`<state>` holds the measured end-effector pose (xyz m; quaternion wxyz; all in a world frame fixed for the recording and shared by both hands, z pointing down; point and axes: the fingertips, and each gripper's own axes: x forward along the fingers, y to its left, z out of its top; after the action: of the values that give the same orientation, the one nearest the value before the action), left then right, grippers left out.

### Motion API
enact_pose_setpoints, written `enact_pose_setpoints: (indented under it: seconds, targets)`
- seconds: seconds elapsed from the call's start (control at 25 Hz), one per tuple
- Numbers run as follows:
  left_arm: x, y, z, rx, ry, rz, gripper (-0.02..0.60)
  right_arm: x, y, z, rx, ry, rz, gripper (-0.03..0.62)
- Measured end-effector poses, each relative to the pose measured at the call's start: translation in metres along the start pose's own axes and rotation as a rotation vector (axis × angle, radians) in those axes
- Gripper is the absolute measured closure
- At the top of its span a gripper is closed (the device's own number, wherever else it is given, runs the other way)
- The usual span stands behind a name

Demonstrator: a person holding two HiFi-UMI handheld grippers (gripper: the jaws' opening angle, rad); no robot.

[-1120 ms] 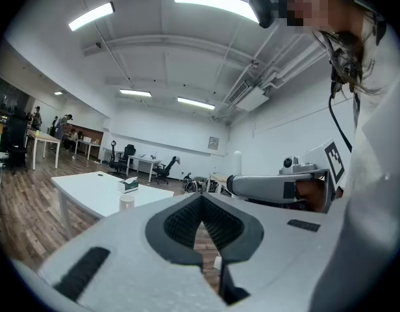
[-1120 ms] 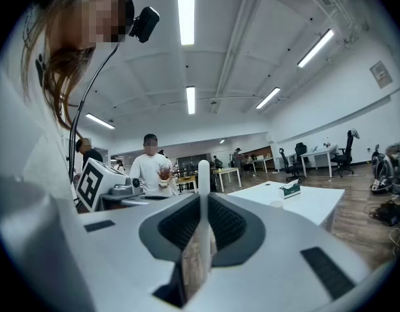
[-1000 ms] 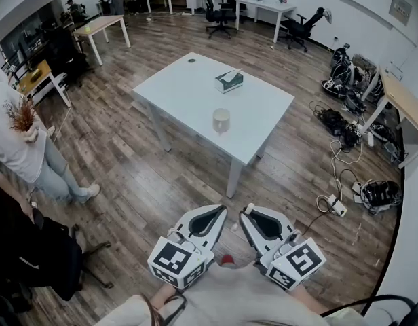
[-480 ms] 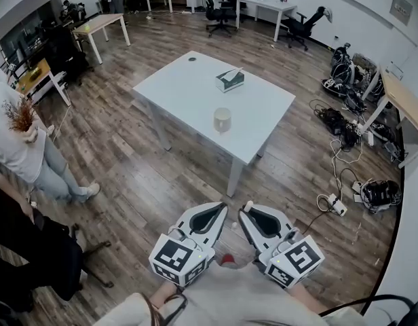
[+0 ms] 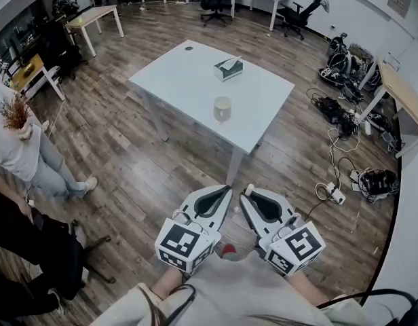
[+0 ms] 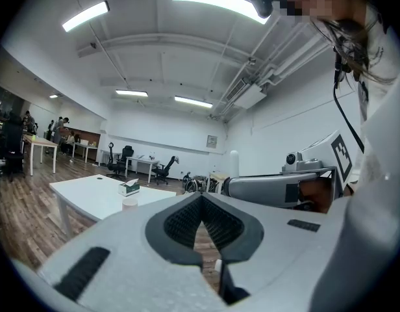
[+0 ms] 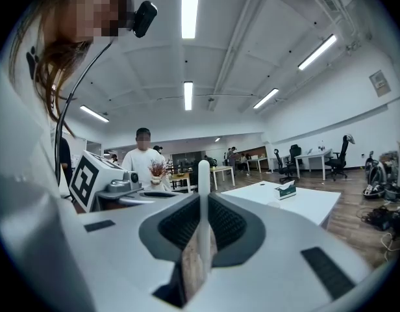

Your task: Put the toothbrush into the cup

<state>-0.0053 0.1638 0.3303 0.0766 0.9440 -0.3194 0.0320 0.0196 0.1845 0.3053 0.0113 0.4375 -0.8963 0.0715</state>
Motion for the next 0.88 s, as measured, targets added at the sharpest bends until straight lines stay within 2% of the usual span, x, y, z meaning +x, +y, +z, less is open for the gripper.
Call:
enact_pose_setpoints:
  seconds: [0.36,0.88]
  targets:
    - [-0.008,0.014,-0.007,-0.013,-0.008,-0.011,0.574,0.010,0.003,-0.007,-0.004,0.010,-0.071,0.545]
    - [0.016,0.052,-0.009,-0.011,0.014,0.046,0.574,0.054,-0.022,-0.007,0.007,0.003,-0.045,0.545]
